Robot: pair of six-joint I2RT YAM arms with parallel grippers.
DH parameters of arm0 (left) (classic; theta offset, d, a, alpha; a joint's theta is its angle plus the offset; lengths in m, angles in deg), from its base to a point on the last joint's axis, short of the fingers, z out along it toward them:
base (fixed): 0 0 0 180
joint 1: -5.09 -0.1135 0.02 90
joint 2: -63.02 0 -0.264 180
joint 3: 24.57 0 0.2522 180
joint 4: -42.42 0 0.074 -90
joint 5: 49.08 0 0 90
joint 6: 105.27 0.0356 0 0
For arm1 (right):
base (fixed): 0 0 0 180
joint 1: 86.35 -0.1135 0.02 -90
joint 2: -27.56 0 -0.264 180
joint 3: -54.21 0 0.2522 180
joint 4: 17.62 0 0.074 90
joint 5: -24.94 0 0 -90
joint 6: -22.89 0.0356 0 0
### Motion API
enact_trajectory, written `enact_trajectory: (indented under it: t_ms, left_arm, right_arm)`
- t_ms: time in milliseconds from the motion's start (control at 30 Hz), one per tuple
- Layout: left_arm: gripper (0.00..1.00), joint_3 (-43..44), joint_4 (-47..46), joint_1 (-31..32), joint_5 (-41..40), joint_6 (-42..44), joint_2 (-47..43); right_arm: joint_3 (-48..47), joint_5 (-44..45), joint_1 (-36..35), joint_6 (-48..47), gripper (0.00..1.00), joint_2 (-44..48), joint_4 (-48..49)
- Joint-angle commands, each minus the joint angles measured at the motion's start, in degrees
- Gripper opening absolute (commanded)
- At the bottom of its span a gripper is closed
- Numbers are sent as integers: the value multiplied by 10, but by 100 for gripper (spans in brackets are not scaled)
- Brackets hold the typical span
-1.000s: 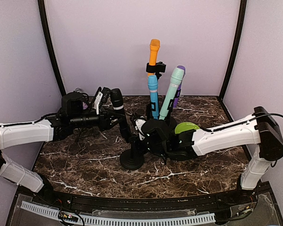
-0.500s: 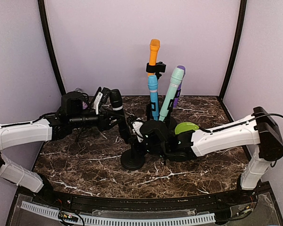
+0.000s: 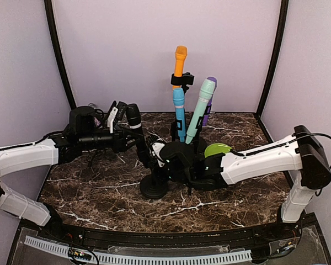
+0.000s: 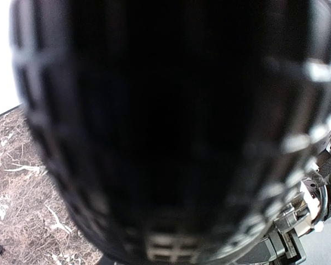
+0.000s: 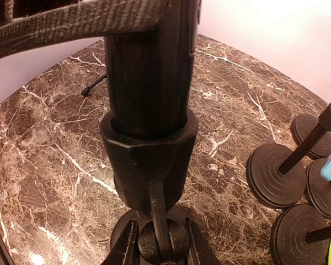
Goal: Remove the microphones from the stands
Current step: Remove the microphone from the microphone stand.
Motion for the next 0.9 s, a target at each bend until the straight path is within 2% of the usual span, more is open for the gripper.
enact_trajectory:
  t_ms: [0,133,367,567,867]
  left_arm:
    - [0,11,-83,1,45,-17,-26]
    - [0,-10,-137,1,107,-21,-34]
    - [0,-19,-157,2,115,-22,-41]
    - [0,-14,-142,2,102,-23,-39]
    - [0,10,-98,-4,49,-33,-34]
  right_arm:
    - [-35,13,-18,5,0,-7,7]
    - [-37,16,-2,52,0,-8,-20]
    - [-14,-4,18,77,0,7,-12]
    - [-13,-16,19,53,0,0,-6]
    - [-23,-11,4,-36,0,-16,-26]
